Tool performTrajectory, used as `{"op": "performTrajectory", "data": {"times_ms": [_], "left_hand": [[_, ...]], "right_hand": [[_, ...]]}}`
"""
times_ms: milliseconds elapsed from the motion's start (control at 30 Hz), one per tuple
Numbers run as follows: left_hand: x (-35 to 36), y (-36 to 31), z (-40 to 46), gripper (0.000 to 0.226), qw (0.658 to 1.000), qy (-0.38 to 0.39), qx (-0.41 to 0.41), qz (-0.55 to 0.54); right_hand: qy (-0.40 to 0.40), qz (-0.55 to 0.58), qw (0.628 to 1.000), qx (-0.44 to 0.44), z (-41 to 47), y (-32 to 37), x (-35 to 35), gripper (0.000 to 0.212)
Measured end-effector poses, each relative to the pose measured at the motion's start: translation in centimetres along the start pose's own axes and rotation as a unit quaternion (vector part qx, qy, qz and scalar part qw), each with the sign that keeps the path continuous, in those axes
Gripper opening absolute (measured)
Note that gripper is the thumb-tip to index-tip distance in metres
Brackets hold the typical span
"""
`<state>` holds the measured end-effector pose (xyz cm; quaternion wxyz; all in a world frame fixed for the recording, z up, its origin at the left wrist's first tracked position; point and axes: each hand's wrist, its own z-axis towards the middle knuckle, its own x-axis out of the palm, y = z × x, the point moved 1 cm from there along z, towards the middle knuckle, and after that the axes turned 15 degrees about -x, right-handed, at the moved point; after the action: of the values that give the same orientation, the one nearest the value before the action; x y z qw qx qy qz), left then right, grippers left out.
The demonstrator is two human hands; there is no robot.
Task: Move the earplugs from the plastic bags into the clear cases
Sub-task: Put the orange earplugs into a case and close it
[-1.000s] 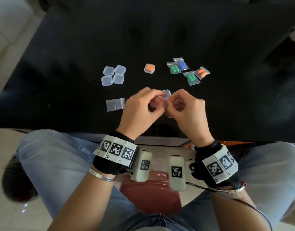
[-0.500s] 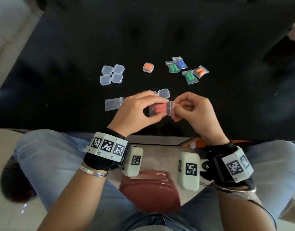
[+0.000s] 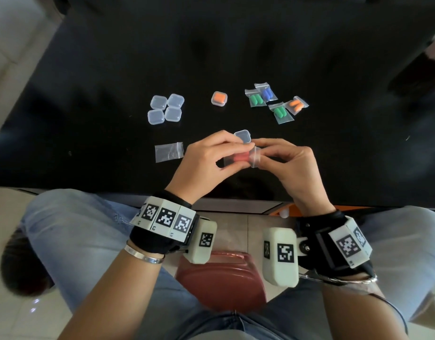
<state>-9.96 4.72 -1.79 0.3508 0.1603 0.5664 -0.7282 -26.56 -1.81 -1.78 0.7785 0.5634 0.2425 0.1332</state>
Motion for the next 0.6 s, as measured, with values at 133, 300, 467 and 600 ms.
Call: {"op": "performTrajectory", "data": {"times_ms": [133,300,467,600], "left_hand": [[0.4,-0.1,-0.1,0.032,0.999,-0.016,0.008,0.027],[0.3,-0.2,0.0,0.031,1.0,-0.012,-0.007,-0.009],[1.1,-0.1,-0.1,0.033,0.999,-0.023,-0.035,0.02],[1.4,0.3,-0.3,0.036,0.998,-0.019,-0.061,-0.001]], "right_hand": [[0.001,-0.006,1.0,0.022,-0.1,-0.1,-0.1,0.011],[0.02,0.025,0.999,0.039,-0.1,-0.1,0.0,0.011],[0.019,-0.01,0.999,0.025,0.3,-0.3,0.1,0.012],[0.039,-0.029,0.998,0.031,0.5,-0.9,0.6,0.008]]}}
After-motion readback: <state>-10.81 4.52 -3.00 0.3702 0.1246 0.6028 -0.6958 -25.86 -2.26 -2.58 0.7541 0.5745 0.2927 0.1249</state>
